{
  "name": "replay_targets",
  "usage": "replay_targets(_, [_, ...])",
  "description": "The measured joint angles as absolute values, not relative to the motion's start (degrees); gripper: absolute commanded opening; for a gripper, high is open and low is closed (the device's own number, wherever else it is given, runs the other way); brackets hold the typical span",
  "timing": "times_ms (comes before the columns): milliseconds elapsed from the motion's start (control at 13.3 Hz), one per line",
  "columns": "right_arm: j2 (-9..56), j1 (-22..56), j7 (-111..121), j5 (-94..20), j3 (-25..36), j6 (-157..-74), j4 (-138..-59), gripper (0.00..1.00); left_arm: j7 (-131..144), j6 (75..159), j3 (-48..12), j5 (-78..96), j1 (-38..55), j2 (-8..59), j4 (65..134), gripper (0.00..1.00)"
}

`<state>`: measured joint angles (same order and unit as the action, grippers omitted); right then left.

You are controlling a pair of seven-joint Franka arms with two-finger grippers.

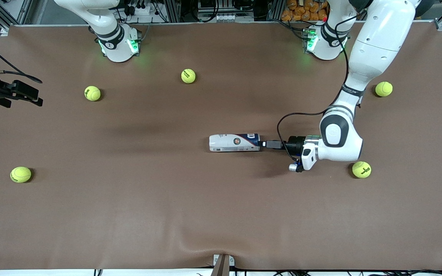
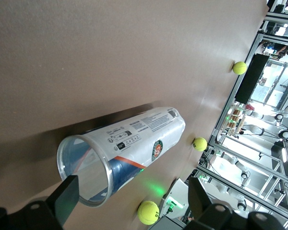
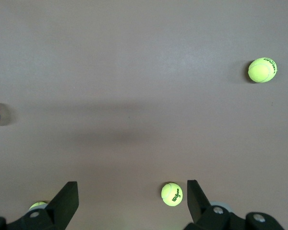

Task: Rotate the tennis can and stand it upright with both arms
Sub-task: 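Grasp the open end of the can with the left gripper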

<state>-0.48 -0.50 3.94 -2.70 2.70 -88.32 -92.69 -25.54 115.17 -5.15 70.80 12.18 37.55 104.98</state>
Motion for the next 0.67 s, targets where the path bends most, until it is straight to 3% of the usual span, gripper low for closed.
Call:
replay_targets(225, [-0.48,-0.5,3.94,-2.65,2.7,-88.32,-92.69,1.0,-25.54,115.49,-5.15,70.96,12.29,37.57,105.8,0.99])
replay_targets(300, [-0.48,-0.5,3.94,-2.64,2.7,-88.32,-92.69,1.0,-25.54,115.5,-5.15,71.2,12.23,37.57,106.01,0.84])
replay_targets(450, [-0.48,-0.5,3.94,-2.64,2.72,-88.32,-92.69,1.0,-25.8,115.51,-5.16,72.36,12.2,37.57,106.25,0.75])
replay_targets(675, [-0.48,-0.5,3.94,-2.63,2.72,-88.32,-92.69,1.0,-28.54,115.51,-5.27,75.0,12.28,37.75,106.66,0.74])
